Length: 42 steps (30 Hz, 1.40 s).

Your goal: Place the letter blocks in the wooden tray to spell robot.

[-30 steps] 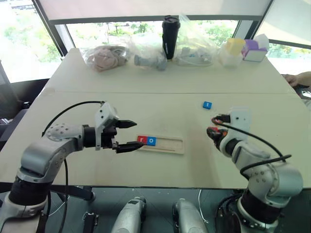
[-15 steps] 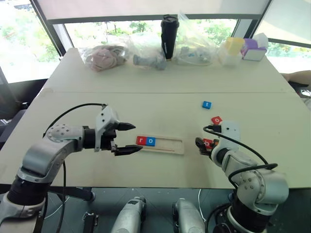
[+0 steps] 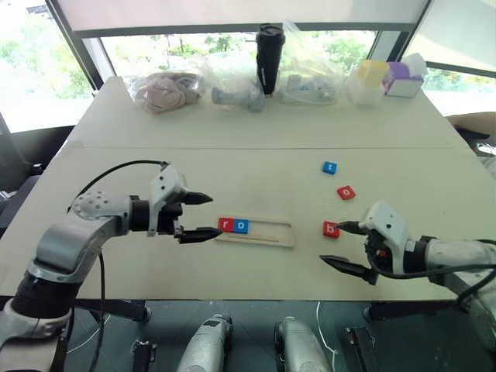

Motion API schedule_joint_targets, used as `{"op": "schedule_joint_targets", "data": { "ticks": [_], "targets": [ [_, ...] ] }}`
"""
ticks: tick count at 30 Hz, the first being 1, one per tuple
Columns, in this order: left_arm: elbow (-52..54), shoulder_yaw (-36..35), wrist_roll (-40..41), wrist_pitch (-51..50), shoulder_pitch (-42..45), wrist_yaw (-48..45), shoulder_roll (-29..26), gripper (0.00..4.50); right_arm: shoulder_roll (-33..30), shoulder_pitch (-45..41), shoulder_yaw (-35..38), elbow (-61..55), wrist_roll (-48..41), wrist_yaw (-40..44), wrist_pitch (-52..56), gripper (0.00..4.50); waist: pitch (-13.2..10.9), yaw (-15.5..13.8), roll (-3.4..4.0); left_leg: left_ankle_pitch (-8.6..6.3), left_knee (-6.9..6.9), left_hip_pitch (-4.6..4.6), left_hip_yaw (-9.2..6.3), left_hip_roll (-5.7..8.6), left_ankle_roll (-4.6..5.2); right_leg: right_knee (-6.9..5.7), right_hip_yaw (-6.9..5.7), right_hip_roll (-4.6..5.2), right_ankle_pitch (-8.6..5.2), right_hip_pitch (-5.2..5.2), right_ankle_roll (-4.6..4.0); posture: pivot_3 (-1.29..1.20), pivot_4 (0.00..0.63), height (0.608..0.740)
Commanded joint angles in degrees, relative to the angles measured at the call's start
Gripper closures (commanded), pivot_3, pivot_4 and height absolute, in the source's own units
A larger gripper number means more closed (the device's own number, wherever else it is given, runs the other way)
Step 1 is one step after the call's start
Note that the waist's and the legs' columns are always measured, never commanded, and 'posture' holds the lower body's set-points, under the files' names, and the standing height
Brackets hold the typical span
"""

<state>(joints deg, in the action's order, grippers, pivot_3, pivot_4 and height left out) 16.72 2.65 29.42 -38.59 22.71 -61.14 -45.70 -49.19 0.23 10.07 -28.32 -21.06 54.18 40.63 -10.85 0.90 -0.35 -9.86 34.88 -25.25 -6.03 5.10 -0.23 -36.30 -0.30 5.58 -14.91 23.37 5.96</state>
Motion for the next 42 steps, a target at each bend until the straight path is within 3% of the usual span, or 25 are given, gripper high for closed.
{"op": "schedule_joint_targets", "data": {
  "ticks": [1,8,17,20,24,25,28,33,37,42],
  "targets": [
    [2.9,-1.3,1.7,-0.9,0.3,-0.5,-1.0,0.0,0.0,-5.0,-3.2,11.3,3.1,2.6,-10.1,0.08,0.0,-0.1,-0.01,-0.01,0.03,-0.02,0.0,-0.01,-0.01,0.0,-0.01,0.0,0.01,0.0,-0.02,0.0,0.15,0.74],
    [9.1,-1.8,1.7,-0.9,-2.8,-3.2,-7.4,0.0,0.5,-13.1,-7.8,29.4,6.0,7.1,-19.6,0.08,0.0,-0.4,0.01,0.05,-0.11,-0.1,-0.01,0.0,0.1,0.1,-0.01,0.0,0.01,0.12,-0.01,0.0,0.15,0.74],
    [10.9,-2.9,3.4,-1.9,-3.1,-2.8,-8.7,0.0,0.9,-15.2,-10.6,33.9,6.3,10.9,-22.4,0.08,0.0,-0.3,0.01,0.05,-0.08,-0.06,-0.01,0.0,0.1,0.09,-0.01,-0.02,0.02,0.06,-0.01,0.0,0.15,0.74],
    [11.0,-3.1,3.5,-1.8,-3.5,-2.7,-8.8,0.0,0.9,-14.8,-10.5,33.7,6.3,11.0,-22.7,0.97,0.0,-0.3,0.01,0.05,-0.09,-0.06,-0.01,0.0,0.1,0.09,-0.01,-0.02,0.02,0.07,-0.01,0.0,0.15,0.74],
    [10.7,-2.7,3.4,-1.5,-3.2,-2.5,-8.6,0.0,0.9,-14.3,-10.6,33.7,6.4,11.4,-23.4,3.06,0.0,-0.4,0.01,0.05,-0.09,-0.06,-0.01,0.0,0.1,0.09,-0.01,-0.02,0.02,0.07,0.0,0.0,0.15,0.74],
    [10.4,-2.6,3.2,-1.3,-3.1,-2.5,-8.6,0.0,0.7,-13.9,-10.8,33.6,6.9,11.4,-24.0,3.36,0.0,-0.4,0.01,0.05,-0.09,-0.06,-0.01,0.0,0.1,0.09,-0.01,-0.02,0.02,0.07,0.0,0.0,0.15,0.74],
    [9.5,-2.7,2.8,-0.8,-3.0,-3.0,-9.0,0.0,0.6,-13.6,-10.5,32.0,7.5,10.2,-24.3,3.33,0.0,-0.4,0.01,0.05,-0.08,-0.05,-0.01,0.0,0.1,0.08,-0.01,-0.02,0.02,0.06,0.0,0.0,0.15,0.74],
    [7.9,-3.0,2.1,0.3,-3.9,-4.4,-10.6,0.0,1.5,-16.7,-10.0,17.2,2.4,8.2,-14.5,3.33,0.0,-0.1,0.04,0.05,-0.1,-0.05,-0.01,0.0,0.1,0.03,0.03,-0.02,0.02,0.13,0.0,0.0,0.15,0.74],
    [6.4,-2.0,1.3,1.6,-3.6,-5.4,-11.0,0.0,5.3,-22.5,-16.7,8.3,1.4,5.8,-6.0,3.33,0.0,-0.2,0.03,0.05,-0.11,-0.05,-0.02,-0.05,0.09,-0.02,0.03,-0.04,0.02,0.18,-0.01,0.0,0.15,0.74],
    [5.3,-0.8,-0.3,3.2,-3.9,-5.5,-10.3,0.0,13.0,-29.1,-26.2,10.6,5.7,1.2,-3.3,3.33,0.0,-0.4,0.01,-0.01,-0.08,-0.09,-0.04,0.0,-0.01,0.02,0.02,-0.01,0.02,0.19,-0.02,0.0,0.15,0.74]
  ]
}}
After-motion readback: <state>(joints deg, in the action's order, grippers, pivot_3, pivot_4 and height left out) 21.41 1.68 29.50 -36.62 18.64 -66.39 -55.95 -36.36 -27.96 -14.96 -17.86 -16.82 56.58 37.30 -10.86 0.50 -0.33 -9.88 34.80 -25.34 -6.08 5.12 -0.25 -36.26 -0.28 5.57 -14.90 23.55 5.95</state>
